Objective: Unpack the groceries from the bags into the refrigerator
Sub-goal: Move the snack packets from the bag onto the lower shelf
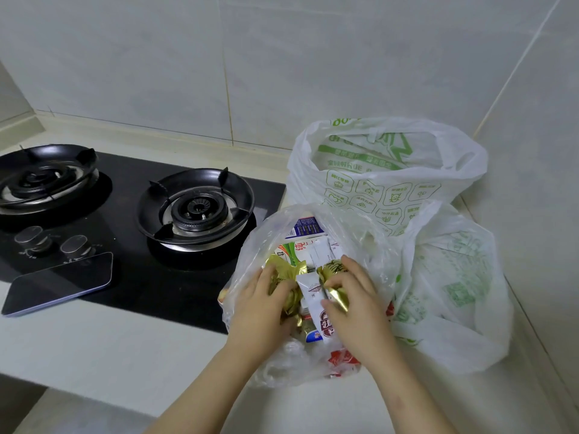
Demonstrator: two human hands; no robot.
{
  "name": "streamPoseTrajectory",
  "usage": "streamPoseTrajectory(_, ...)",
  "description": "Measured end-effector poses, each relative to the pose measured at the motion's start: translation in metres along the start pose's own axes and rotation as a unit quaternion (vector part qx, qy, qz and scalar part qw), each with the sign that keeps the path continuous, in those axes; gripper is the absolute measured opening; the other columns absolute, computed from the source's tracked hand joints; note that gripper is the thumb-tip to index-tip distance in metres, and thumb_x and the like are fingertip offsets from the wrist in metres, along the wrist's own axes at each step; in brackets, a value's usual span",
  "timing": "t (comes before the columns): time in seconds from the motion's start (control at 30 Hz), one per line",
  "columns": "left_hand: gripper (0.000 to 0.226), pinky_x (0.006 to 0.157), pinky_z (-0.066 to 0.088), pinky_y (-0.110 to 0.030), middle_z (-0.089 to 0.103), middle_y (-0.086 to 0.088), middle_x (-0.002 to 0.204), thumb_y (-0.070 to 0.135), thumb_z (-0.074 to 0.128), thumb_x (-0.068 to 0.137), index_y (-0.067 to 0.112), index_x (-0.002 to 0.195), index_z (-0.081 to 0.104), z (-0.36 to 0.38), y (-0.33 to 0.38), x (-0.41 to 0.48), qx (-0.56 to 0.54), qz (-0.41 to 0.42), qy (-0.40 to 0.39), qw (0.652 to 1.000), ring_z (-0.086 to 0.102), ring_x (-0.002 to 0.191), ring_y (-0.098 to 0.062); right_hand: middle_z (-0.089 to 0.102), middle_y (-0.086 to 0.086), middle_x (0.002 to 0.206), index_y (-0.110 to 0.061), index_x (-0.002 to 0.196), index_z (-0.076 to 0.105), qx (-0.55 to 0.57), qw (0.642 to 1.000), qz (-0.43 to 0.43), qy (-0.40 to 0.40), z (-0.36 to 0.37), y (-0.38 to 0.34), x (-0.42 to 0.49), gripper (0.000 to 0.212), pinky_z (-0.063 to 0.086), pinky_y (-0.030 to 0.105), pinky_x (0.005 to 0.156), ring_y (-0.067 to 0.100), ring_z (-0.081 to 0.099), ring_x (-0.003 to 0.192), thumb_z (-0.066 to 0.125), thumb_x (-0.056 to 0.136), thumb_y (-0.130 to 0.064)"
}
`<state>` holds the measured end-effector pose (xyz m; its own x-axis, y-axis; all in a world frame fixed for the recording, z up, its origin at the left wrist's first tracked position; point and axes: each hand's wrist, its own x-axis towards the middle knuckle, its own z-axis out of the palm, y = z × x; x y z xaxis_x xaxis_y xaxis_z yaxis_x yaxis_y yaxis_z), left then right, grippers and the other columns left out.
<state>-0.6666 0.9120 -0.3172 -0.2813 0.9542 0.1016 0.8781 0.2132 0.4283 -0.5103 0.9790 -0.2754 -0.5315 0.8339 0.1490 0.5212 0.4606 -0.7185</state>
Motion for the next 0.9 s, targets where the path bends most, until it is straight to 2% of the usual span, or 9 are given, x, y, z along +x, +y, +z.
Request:
streamPoseTrajectory(0.1,0.059,0.109,0.029,-0.042,0.023,-0.005,0.153,0.033,0.065,0.077,0.032,0.133,0.045,-0.002,0.004,0.000,0.019,-0.005,0.001,1.000,0.027,0.136,-0.031,0.022,-0.019,0.147,-0.023,0.070,0.054,0.037,0.996,0.067,-0.043,-0.001,-0.002,-0.002,0.020,0.020,0.016,0.099,0.001,0.017,0.140,0.070,0.080,-0.026)
streamPoseTrajectory(0.23,0.062,0.105,0.028,-0.030,0.025,0.001,0.148,0.038,0.059,0.086,0.031,0.141,0.030,-0.009,0.008,0.001,0.063,-0.026,-0.021,0.997,0.034,0.129,-0.025,0.041,-0.014,0.130,-0.016,0.061,0.050,0.066,0.994,0.085,0.030,-0.001,0.000,0.003,0.028,0.023,-0.002,0.079,0.000,0.038,0.121,0.071,0.080,-0.016)
streamPoseTrajectory(0.3,0.061,0.102,0.030,-0.028,0.034,0.000,0.142,0.041,0.056,0.088,0.030,0.141,0.029,-0.013,0.008,0.003,0.078,-0.024,-0.027,0.996,0.038,0.125,-0.023,0.049,-0.005,0.116,-0.019,0.073,0.046,0.068,0.993,0.085,0.054,0.002,0.000,0.006,0.027,0.030,-0.001,0.075,0.010,0.047,0.110,0.071,0.076,-0.008)
streamPoseTrajectory(0.37,0.060,0.100,0.032,-0.028,0.039,0.000,0.138,0.042,0.055,0.089,0.029,0.141,0.029,-0.015,0.008,0.004,0.081,-0.022,-0.027,0.996,0.041,0.123,-0.023,0.048,-0.005,0.109,-0.024,0.092,0.045,0.069,0.992,0.096,0.054,0.005,-0.002,0.008,0.035,0.034,0.011,0.071,0.015,0.049,0.103,0.069,0.074,-0.006)
streamPoseTrajectory(0.47,0.059,0.096,0.036,-0.027,0.045,0.001,0.133,0.039,0.056,0.089,0.029,0.141,0.030,-0.016,0.009,0.002,0.048,-0.033,-0.020,0.998,0.043,0.119,-0.021,0.037,-0.006,0.136,-0.025,0.131,0.039,0.002,0.996,0.086,0.014,0.010,0.000,0.008,0.061,0.036,0.023,0.093,0.015,0.038,0.126,0.065,0.078,-0.010)
streamPoseTrajectory(0.53,0.058,0.094,0.038,-0.027,0.046,0.001,0.131,0.038,0.056,0.090,0.029,0.140,0.030,-0.017,0.011,0.001,0.032,-0.038,-0.013,0.999,0.045,0.118,-0.019,0.019,-0.005,0.151,-0.029,0.137,0.036,-0.022,0.997,0.076,-0.009,0.012,0.002,0.007,0.063,0.032,0.034,0.108,0.016,0.022,0.139,0.060,0.082,-0.010)
streamPoseTrajectory(0.6,0.057,0.093,0.041,-0.028,0.047,0.001,0.130,0.037,0.056,0.090,0.028,0.139,0.030,-0.019,0.012,0.000,-0.004,-0.053,-0.005,0.999,0.047,0.117,-0.019,0.017,-0.006,0.152,-0.030,0.134,0.040,-0.023,0.997,0.078,-0.008,0.012,0.001,0.006,0.056,0.034,0.037,0.108,0.017,0.023,0.139,0.057,0.085,-0.010)
streamPoseTrajectory(0.73,0.057,0.092,0.044,-0.030,0.046,0.000,0.132,0.032,0.058,0.089,0.026,0.140,0.031,-0.028,0.016,-0.002,-0.112,-0.083,0.025,0.990,0.051,0.113,-0.018,0.037,-0.007,0.136,-0.027,0.126,0.047,-0.013,0.999,0.048,0.012,0.012,0.000,0.006,0.043,0.040,0.030,0.099,0.016,0.039,0.127,0.056,0.087,-0.011)
streamPoseTrajectory(0.9,0.057,0.084,0.048,-0.029,0.058,0.008,0.115,0.034,0.060,0.088,0.030,0.138,0.032,-0.038,0.023,-0.008,-0.210,-0.042,0.103,0.971,0.058,0.098,-0.009,0.040,-0.012,0.124,-0.032,0.135,0.040,0.040,0.998,0.053,-0.007,0.003,-0.006,0.008,0.053,0.029,0.008,0.086,0.000,0.039,0.107,0.055,0.090,-0.008)
